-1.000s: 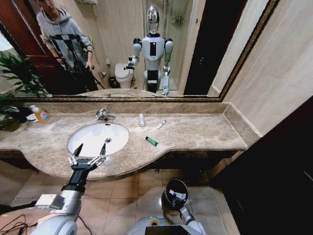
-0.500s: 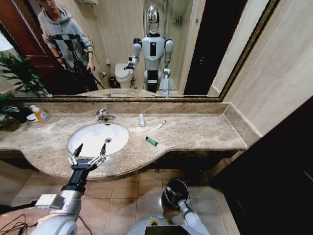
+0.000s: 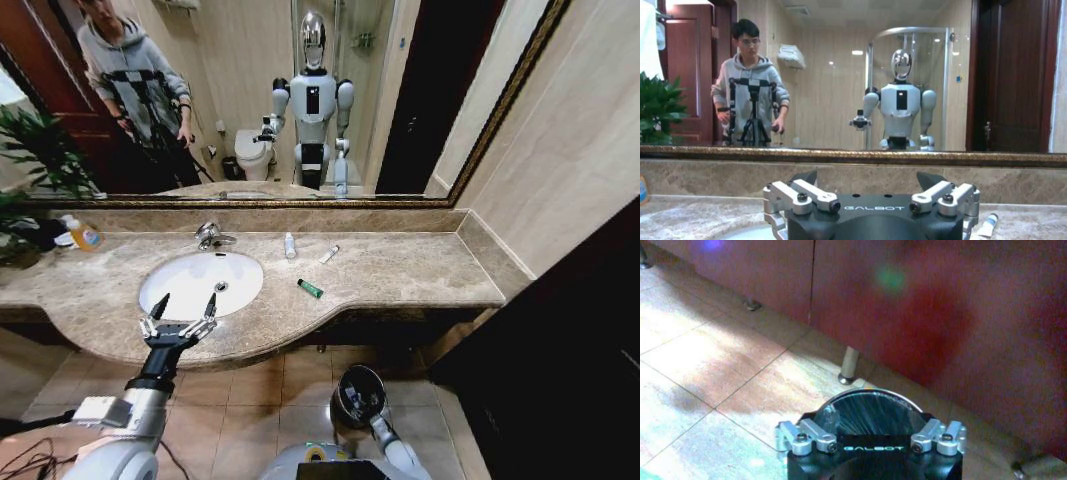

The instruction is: Pick up the trash from the sink and place it in the trash bin.

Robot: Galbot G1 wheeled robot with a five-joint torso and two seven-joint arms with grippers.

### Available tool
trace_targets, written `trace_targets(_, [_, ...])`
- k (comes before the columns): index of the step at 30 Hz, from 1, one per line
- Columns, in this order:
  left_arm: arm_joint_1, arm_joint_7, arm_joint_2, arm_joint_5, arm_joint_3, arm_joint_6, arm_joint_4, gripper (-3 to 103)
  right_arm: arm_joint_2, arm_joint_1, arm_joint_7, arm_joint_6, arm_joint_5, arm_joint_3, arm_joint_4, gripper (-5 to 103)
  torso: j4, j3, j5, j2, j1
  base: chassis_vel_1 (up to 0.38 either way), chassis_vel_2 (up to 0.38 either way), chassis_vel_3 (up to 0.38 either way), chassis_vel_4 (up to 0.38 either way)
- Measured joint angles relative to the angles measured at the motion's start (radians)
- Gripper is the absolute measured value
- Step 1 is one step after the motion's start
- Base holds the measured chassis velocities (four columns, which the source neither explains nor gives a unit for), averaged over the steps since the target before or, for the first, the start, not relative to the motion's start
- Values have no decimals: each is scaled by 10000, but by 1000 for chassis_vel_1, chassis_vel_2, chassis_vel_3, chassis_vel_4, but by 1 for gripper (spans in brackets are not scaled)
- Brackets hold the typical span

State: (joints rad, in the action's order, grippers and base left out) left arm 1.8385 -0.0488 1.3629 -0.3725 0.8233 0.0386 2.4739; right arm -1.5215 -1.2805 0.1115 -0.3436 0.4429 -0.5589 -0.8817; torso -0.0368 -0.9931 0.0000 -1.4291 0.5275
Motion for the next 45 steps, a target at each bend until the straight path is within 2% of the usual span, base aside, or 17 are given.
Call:
trace_targets(1, [0,0,0,0,-1,0,0,100,26,-170,1,-42,-127,-4,-225,94,0,0,1,0,0,0,0,0,0])
trace_targets(3, [0,0,0,0,-1,0,0,100,35,-241,0,-71,-176,-10,-338,94,0,0,1,0,0,0,0,0,0])
trace_targets(6, [0,0,0,0,-1,0,0,100,89,-560,-6,-151,-379,-18,-845,100,0,0,1,0,0,0,0,0,0])
trace_targets(11, [0,0,0,0,0,0,0,100,130,-860,-58,-334,-580,-60,-1436,100,0,0,1,0,0,0,0,0,0])
trace_targets(14, [0,0,0,0,0,0,0,100,278,-1419,-90,-292,-1445,-30,-2542,100,0,0,0,0,0,0,0,0,0])
trace_targets(19, [0,0,0,0,-1,0,0,100,377,-1960,-296,-539,-1740,-117,-3445,100,0,0,2,0,0,0,0,0,0])
trace_targets(21, [0,0,0,0,-1,0,0,100,471,-2605,-537,-684,-2343,-233,-4301,100,-2,0,1,0,0,0,0,0,0])
trace_targets(22, [0,0,0,0,-1,0,0,100,471,-2605,-537,-684,-2343,-233,-4301,100,-2,0,1,0,0,0,0,0,0])
trace_targets(24, [0,0,0,0,-1,0,0,100,515,-3497,-708,-766,-3084,-290,-5233,100,0,0,1,0,0,0,0,0,0])
trace_targets(25, [0,0,0,0,-1,0,0,100,515,-3497,-708,-766,-3084,-290,-5233,100,0,0,1,0,0,0,0,0,0])
trace_targets(28, [0,0,0,0,0,0,0,100,487,-4934,-881,-949,-3897,-433,-6952,100,2,0,0,-1,-1,0,0,0,0])
trace_targets(31, [0,-1,0,0,0,0,0,100,451,-5511,-979,-977,-4292,-495,-7982,100,0,1,1,-1,-1,0,0,0,0])
trace_targets(35, [0,-1,0,0,-1,0,1,100,430,-6509,-1066,-639,-5286,-376,-10023,100,1,0,0,-1,0,0,0,0,0])
trace_targets(41, [0,0,0,0,0,0,0,100,244,-7434,-1351,-615,-4911,-424,-12545,100,0,0,0,-1,0,0,0,0,0])
trace_targets(45, [0,0,0,0,0,0,0,100,144,-7537,-1565,-583,-4368,-426,-13349,100,0,0,-1,-1,0,0,0,0,0])
